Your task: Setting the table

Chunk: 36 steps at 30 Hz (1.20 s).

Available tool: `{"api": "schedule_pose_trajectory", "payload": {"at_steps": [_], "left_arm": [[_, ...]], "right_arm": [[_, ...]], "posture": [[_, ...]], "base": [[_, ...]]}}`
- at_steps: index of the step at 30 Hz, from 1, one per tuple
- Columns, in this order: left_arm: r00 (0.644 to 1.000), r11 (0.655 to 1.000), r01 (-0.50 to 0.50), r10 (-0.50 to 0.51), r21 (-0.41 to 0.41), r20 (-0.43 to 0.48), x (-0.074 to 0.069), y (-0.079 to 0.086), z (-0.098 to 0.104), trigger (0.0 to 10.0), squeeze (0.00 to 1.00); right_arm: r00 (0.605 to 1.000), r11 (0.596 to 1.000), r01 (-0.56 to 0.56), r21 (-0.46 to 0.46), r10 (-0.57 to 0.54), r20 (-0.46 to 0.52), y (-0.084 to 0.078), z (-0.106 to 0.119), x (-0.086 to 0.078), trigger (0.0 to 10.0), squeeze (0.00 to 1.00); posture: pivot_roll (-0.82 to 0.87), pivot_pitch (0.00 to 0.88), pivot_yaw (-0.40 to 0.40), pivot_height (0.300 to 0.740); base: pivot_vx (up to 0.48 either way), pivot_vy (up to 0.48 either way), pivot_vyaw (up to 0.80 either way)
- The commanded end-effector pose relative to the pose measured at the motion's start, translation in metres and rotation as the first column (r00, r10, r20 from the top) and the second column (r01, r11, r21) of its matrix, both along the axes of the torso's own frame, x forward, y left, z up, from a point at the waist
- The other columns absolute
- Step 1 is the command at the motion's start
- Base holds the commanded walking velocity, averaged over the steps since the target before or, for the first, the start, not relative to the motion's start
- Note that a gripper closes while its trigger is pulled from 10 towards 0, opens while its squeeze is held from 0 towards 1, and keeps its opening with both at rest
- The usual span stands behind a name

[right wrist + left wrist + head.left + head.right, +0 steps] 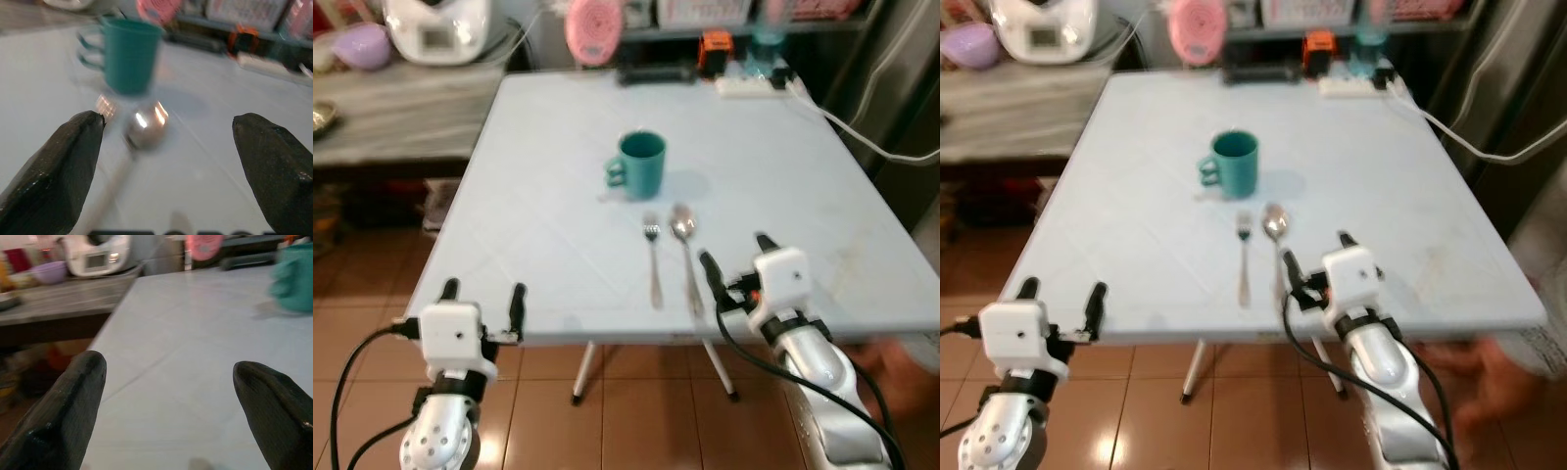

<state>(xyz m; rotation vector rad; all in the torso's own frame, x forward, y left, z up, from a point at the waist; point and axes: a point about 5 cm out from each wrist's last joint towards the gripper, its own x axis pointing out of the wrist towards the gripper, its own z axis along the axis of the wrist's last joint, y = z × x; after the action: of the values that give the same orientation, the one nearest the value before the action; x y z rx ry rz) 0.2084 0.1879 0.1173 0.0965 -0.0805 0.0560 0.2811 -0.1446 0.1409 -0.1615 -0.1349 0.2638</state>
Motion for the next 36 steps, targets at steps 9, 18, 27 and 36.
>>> {"api": "schedule_pose_trajectory", "payload": {"at_steps": [9, 18, 27, 36], "left_arm": [[1.0, 1.0, -0.012, 0.012, 0.016, -0.029, -0.005, 0.007, -0.003, 10.0, 0.0], [0.998, 0.998, 0.041, -0.039, 0.056, -0.039, -0.008, 0.002, -0.003, 10.0, 0.0], [0.994, 0.992, 0.101, -0.099, 0.07, -0.04, -0.011, 0.001, 0.001, 10.0, 0.0], [0.991, 0.991, 0.125, -0.121, 0.058, -0.056, -0.013, -0.002, 0.0, 10.0, 0.0]], "right_arm": [[0.997, 0.997, -0.075, 0.023, 0.075, 0.017, 0.017, 0.007, 0.001, 10.0, 0.0], [0.989, 0.982, -0.147, 0.115, 0.148, 0.003, 0.039, 0.014, 0.006, 10.0, 0.0], [0.978, 0.947, -0.177, 0.267, 0.199, -0.057, 0.06, 0.021, 0.017, 10.0, 0.0], [0.958, 0.897, -0.169, 0.409, 0.246, -0.145, 0.089, 0.036, 0.034, 10.0, 0.0]], "posture": [[-0.04, 0.129, 0.054, 0.74], [-0.03, 0.137, 0.065, 0.74], [-0.02, 0.153, 0.071, 0.74], [-0.01, 0.172, 0.079, 0.74]], "base": [[0.082, 0.0, 0.0], [0.0, 0.0, 0.0], [0.0, 0.0, 0.0], [0.0, 0.0, 0.0]]}}
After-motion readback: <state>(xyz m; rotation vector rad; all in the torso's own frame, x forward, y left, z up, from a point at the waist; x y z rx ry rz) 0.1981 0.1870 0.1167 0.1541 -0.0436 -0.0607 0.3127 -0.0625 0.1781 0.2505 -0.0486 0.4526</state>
